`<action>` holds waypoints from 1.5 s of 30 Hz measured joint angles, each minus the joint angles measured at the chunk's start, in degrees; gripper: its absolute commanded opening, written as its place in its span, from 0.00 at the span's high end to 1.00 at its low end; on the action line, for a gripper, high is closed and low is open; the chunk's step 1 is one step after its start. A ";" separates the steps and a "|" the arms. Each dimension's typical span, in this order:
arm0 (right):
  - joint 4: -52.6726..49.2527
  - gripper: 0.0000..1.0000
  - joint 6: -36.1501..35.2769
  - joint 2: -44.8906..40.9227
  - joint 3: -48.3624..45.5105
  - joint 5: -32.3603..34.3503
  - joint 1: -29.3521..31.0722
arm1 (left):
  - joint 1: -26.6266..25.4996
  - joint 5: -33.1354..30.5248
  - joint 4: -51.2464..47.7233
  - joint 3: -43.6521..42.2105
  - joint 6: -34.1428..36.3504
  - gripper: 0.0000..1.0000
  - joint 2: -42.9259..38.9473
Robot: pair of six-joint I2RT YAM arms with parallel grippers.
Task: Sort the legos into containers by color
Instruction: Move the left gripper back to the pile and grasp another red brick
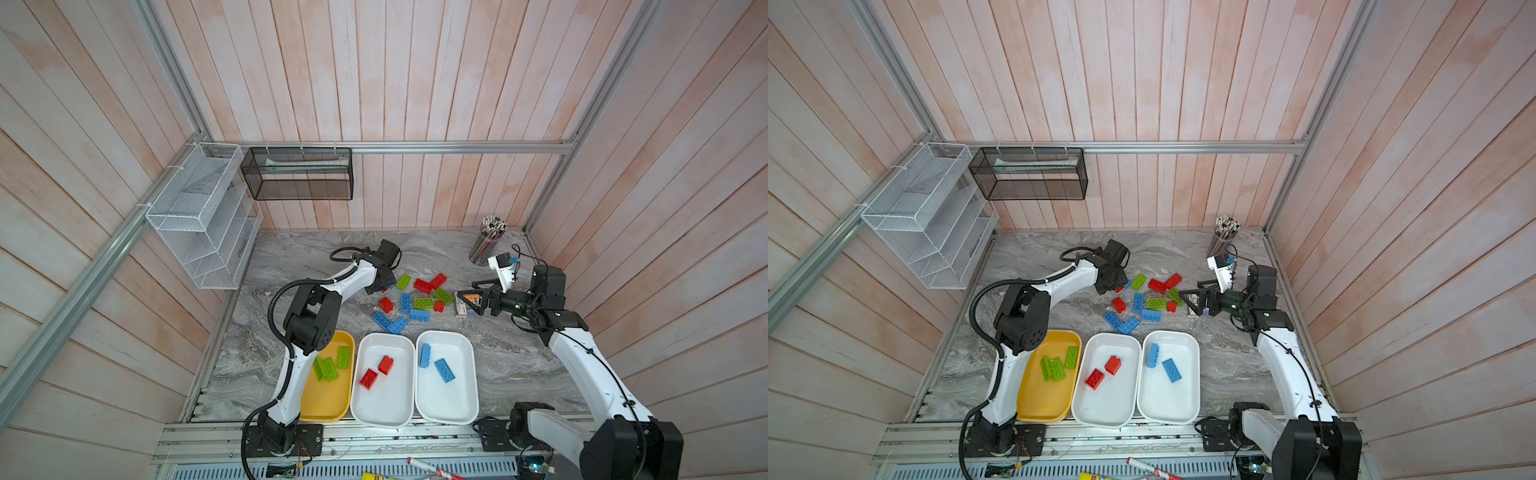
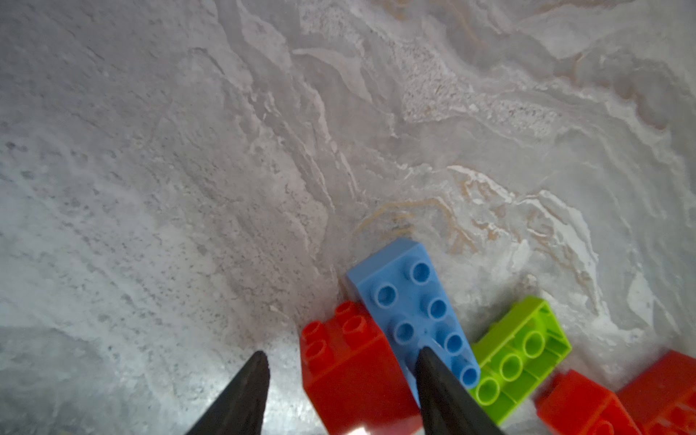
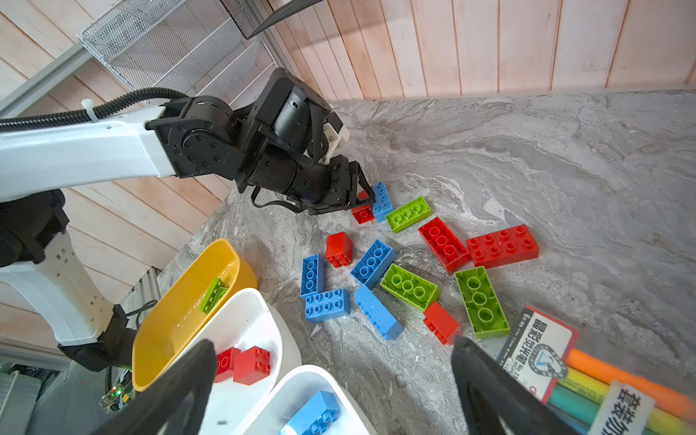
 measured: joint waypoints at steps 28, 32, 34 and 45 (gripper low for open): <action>1.07 0.02 0.02 -0.20 -1.11 -0.39 -0.61 | 0.55 -2.84 -3.10 -5.88 15.87 0.41 -6.71; 1.05 0.02 0.02 -0.22 -1.29 -0.39 -0.61 | 1.14 -0.81 -3.50 -2.86 23.93 0.41 -4.68; 1.05 0.02 0.00 -0.22 -1.29 -0.39 -0.61 | 1.16 0.46 -3.82 -1.99 28.15 0.41 -3.67; 1.01 0.02 0.02 -0.44 -1.31 -0.39 -0.70 | 1.90 1.57 -5.55 -1.53 44.57 0.43 -3.10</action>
